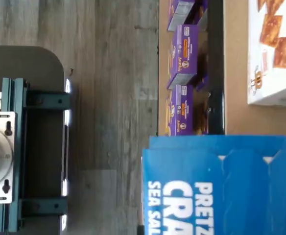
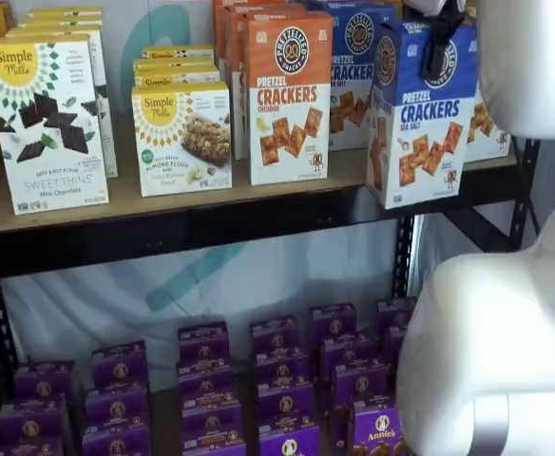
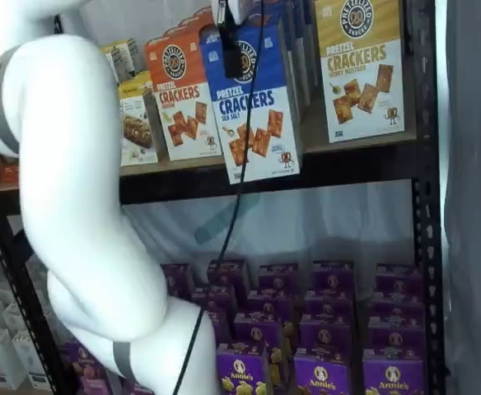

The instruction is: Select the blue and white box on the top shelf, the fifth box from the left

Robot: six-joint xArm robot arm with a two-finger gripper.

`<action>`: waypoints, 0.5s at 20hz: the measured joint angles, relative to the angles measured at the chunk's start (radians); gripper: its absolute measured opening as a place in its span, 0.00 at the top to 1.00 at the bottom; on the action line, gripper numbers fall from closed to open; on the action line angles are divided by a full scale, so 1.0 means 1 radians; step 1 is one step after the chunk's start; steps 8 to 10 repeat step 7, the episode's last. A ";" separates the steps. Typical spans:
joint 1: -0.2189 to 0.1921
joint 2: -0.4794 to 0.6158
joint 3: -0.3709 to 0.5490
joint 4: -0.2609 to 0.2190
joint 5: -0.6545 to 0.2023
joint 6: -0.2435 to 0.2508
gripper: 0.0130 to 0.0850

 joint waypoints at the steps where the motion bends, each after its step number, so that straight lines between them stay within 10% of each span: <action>1: -0.002 -0.007 0.009 -0.002 -0.001 -0.003 0.39; 10: -0.027 -0.042 0.061 0.002 -0.002 -0.027 0.39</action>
